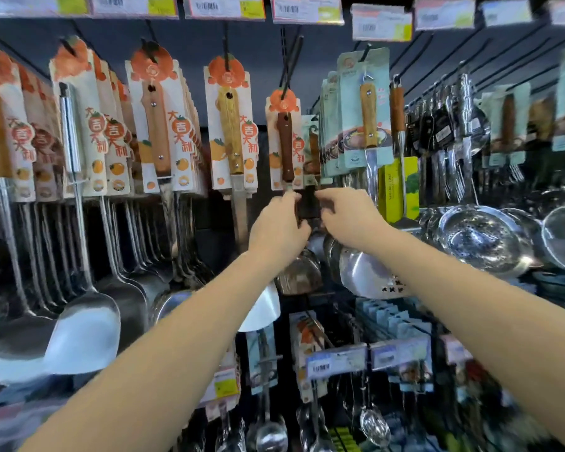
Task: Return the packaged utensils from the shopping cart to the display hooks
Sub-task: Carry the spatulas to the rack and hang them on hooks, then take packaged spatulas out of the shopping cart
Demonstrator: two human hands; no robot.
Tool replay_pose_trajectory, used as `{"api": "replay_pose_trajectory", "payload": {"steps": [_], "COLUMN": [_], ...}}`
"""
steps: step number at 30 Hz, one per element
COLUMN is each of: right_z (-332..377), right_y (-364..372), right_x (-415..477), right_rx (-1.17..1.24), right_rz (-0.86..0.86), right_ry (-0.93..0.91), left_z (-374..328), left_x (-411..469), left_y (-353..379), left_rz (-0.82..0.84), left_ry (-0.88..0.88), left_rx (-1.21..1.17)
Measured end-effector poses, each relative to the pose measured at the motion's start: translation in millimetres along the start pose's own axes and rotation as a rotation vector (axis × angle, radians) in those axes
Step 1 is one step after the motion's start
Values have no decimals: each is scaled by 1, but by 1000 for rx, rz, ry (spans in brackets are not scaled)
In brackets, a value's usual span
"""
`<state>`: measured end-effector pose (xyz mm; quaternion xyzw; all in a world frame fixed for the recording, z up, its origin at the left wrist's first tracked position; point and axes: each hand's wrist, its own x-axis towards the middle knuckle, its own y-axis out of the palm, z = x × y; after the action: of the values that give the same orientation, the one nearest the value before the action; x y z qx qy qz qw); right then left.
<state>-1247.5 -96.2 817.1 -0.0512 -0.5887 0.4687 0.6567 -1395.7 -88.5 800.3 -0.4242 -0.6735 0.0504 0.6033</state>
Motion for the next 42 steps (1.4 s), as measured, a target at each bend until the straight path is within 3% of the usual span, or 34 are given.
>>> {"api": "replay_pose_trajectory", "payload": {"steps": [5, 10, 18, 25, 36, 42], "right_z": [-9, -30, -94, -173, -333, -395], "right_y": [-23, -56, -146, -239, -416, -492], "right_x": [-52, -101, -168, -240, -390, -464], "right_rx": [-362, -464, -599, -726, -886, -920], "right_rz": [109, 122, 51, 54, 127, 137], "right_ry": [-23, 10, 273, 497, 829, 1010], "left_z": [-23, -74, -184, -307, -571, -683], "left_x": [-23, -41, -59, -82, -158, -196], "left_y": [8, 30, 78, 135, 250, 309], "left_rz": [62, 85, 143, 255, 442, 517], "left_ry": [229, 377, 524, 653, 826, 901], "left_rx": [75, -11, -201, -266, -261, -305]}}
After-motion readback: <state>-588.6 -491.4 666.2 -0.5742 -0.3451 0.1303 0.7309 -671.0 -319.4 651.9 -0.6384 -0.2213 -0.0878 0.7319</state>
